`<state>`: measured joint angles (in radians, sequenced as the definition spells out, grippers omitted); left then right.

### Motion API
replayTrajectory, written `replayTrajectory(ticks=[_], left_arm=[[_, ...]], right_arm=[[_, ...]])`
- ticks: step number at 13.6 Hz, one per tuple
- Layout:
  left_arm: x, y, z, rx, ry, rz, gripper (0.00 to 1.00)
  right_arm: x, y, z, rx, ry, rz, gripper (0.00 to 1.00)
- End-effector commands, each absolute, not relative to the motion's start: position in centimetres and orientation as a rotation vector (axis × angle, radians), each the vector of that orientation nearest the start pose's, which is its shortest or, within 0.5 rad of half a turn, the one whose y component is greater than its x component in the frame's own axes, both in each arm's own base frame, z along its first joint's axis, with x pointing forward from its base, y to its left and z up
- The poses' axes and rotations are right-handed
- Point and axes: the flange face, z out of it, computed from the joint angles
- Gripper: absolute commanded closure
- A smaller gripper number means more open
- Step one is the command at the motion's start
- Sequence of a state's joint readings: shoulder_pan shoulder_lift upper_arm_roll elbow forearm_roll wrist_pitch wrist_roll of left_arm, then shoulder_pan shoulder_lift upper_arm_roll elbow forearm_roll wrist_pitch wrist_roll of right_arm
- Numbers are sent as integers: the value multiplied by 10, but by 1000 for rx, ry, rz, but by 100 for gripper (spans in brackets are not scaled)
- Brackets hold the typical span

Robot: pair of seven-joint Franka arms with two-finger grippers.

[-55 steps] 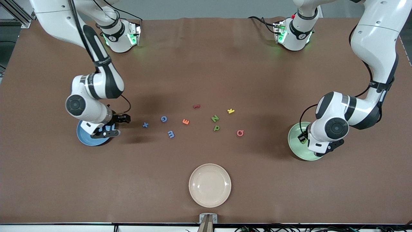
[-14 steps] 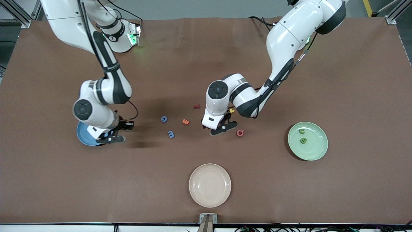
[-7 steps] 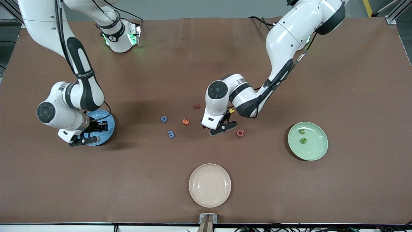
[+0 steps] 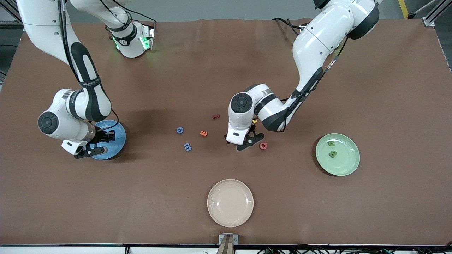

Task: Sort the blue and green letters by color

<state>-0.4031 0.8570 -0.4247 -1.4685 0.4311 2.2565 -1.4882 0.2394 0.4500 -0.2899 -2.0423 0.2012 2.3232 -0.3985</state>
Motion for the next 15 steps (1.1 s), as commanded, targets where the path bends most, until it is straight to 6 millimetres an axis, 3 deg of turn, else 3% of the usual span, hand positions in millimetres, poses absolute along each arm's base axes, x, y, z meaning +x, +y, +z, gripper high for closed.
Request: replayTrajectory(ticks=[1, 2, 4, 5, 9, 12, 15], left_arm=[[521, -488, 196, -3016, -884, -11, 26], [518, -486, 191, -3006, -883, -1, 26], [517, -485, 188, -3001, -885, 7, 26], [515, -484, 184, -2995, -884, 14, 26], [510, -485, 184, -2972, -943, 18, 27], [501, -490, 179, -2956, -965, 27, 31], [494, -495, 176, -2935, -1009, 35, 33]], right_arm=[[576, -27, 217, -3076, -362, 205, 65], [577, -26, 217, -3077, -365, 203, 55], [576, -25, 217, -3075, -367, 207, 51], [577, -25, 218, -3076, -365, 205, 39], [577, -13, 223, -3073, -365, 208, 39], [577, 13, 226, -3087, -275, 226, 38], [572, 52, 228, -3094, -163, 274, 38]])
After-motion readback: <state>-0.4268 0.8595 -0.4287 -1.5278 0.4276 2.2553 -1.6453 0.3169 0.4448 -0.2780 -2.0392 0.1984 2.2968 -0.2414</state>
